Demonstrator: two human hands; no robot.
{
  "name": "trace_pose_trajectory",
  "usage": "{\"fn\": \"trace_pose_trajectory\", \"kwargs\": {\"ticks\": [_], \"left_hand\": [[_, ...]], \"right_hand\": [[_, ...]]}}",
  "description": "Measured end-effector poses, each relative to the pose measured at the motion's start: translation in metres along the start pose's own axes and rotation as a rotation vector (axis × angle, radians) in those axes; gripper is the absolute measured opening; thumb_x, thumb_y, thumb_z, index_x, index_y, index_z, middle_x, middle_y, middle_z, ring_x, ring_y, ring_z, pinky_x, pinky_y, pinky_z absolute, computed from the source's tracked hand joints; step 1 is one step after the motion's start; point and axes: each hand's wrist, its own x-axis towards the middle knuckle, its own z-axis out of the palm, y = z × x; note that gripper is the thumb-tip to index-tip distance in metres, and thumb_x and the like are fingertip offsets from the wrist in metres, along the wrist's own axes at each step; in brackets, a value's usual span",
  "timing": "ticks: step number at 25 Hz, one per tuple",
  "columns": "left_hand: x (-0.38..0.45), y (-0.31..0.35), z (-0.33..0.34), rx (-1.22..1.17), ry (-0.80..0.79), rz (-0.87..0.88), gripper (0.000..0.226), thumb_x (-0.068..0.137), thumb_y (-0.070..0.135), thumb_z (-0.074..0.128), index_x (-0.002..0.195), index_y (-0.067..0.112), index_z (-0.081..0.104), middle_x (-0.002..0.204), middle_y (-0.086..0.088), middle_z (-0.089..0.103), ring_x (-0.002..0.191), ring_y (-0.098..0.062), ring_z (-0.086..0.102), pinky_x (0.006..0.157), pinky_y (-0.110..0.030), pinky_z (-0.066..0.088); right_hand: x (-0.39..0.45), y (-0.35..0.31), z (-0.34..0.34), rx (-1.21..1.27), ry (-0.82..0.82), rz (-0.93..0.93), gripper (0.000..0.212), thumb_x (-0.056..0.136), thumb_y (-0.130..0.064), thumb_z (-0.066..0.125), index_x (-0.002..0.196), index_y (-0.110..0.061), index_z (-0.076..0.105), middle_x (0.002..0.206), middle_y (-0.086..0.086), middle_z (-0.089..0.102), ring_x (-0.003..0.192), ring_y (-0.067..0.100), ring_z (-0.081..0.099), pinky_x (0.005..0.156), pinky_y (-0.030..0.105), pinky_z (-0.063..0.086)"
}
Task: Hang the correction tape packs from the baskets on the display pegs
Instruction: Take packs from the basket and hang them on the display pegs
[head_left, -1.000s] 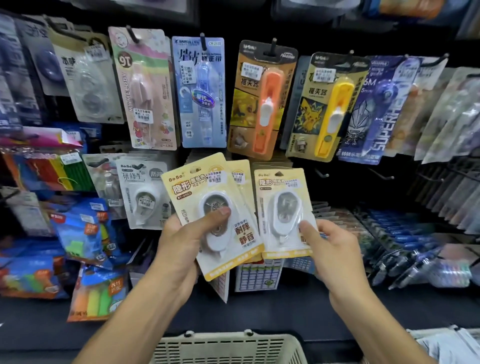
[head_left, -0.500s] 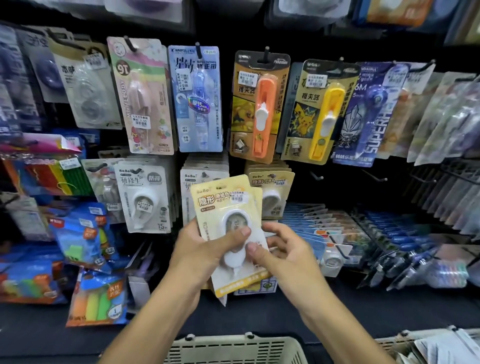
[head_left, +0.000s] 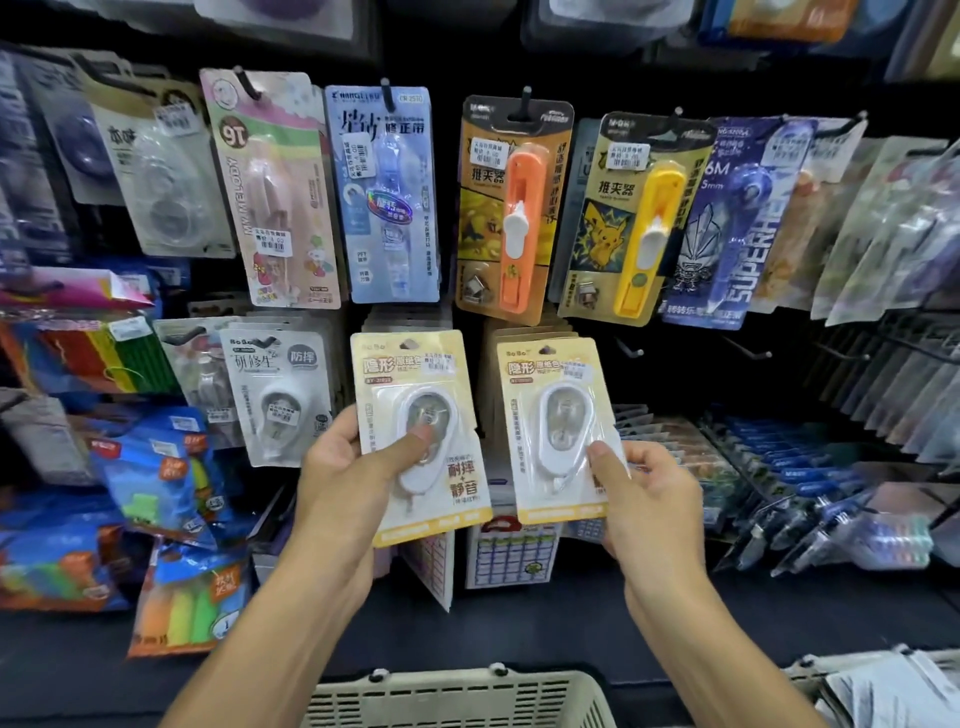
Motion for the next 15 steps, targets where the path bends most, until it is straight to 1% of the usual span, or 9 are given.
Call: {"fn": "trace_pose_trajectory", "kwargs": {"ticks": [2,5,7,9,10,11,12,14,15], "left_hand": [[-0.002,0.0,0.002,0.01,-0.006,0.016,0.03,0.083,0.001,0.075,0.109,0.016,0.072,0.098,-0.004,0.081,0.083,-0.023,0.079,0.056,-0.032,0.061],[-0.001,-0.002,0.006,0.036,-0.006,0.017,0.031,0.085,-0.002,0.073,0.11,0.016,0.071,0.1,-0.004,0.08,0.086,-0.023,0.078,0.06,-0.035,0.063],[0.0,-0.003,0.008,0.047,0.002,0.033,0.031,0.085,-0.002,0.073,0.109,0.017,0.071,0.1,-0.003,0.08,0.087,-0.023,0.078,0.063,-0.036,0.064],[0.003,-0.005,0.008,0.028,0.002,0.04,0.028,0.086,-0.001,0.073,0.107,0.018,0.071,0.099,-0.003,0.08,0.087,-0.023,0.078,0.064,-0.037,0.064],[0.004,-0.007,0.01,0.025,-0.012,0.034,0.028,0.086,0.0,0.073,0.107,0.018,0.071,0.1,-0.003,0.08,0.087,-0.023,0.078,0.066,-0.038,0.065],[0.004,-0.009,0.013,0.043,-0.037,0.022,0.028,0.087,0.002,0.073,0.109,0.018,0.07,0.101,-0.002,0.08,0.089,-0.022,0.078,0.07,-0.039,0.064],[0.004,-0.012,0.017,0.08,-0.08,0.01,0.029,0.086,0.005,0.074,0.111,0.019,0.07,0.103,-0.001,0.08,0.09,-0.021,0.078,0.073,-0.038,0.063],[0.004,-0.017,0.024,0.185,-0.176,0.006,0.031,0.086,0.013,0.076,0.114,0.023,0.07,0.103,0.003,0.08,0.092,-0.017,0.077,0.073,-0.031,0.062],[0.004,-0.018,0.027,0.25,-0.199,0.025,0.031,0.086,0.019,0.077,0.116,0.025,0.069,0.105,0.005,0.079,0.095,-0.015,0.076,0.075,-0.03,0.062]], "right_hand": [[-0.003,-0.002,0.0,0.008,0.059,-0.044,0.008,0.095,-0.032,0.067,0.096,-0.033,0.059,0.072,-0.001,0.073,0.049,0.015,0.059,0.045,0.025,0.044],[-0.007,-0.004,0.003,0.022,0.072,-0.104,0.026,0.095,-0.022,0.068,0.098,-0.043,0.055,0.09,-0.007,0.074,0.052,0.014,0.063,0.049,0.028,0.052],[-0.009,0.0,0.006,0.078,-0.019,-0.007,0.03,0.095,-0.01,0.066,0.106,-0.037,0.056,0.106,-0.017,0.066,0.059,0.012,0.069,0.06,0.036,0.06],[-0.014,0.005,0.007,0.005,-0.079,0.052,0.038,0.095,-0.016,0.068,0.116,-0.041,0.05,0.115,-0.025,0.054,0.085,0.009,0.07,0.08,0.041,0.06],[-0.016,0.006,0.007,-0.063,-0.114,0.021,0.036,0.094,-0.024,0.069,0.115,-0.044,0.048,0.114,-0.026,0.055,0.094,0.002,0.066,0.083,0.035,0.057],[-0.019,0.003,0.01,-0.075,-0.175,-0.018,0.033,0.093,-0.029,0.07,0.111,-0.045,0.048,0.112,-0.024,0.061,0.095,-0.005,0.064,0.079,0.027,0.053],[-0.021,0.0,0.014,-0.047,-0.272,-0.036,0.032,0.092,-0.029,0.072,0.108,-0.045,0.049,0.108,-0.021,0.068,0.092,-0.005,0.066,0.073,0.021,0.052],[-0.023,-0.002,0.022,0.021,-0.423,-0.041,0.031,0.091,-0.019,0.073,0.099,-0.041,0.051,0.103,-0.007,0.075,0.083,0.01,0.073,0.063,0.023,0.055],[-0.023,-0.004,0.025,0.037,-0.419,-0.04,0.032,0.093,-0.013,0.071,0.097,-0.039,0.053,0.1,0.0,0.075,0.076,0.013,0.073,0.057,0.028,0.056]]}}
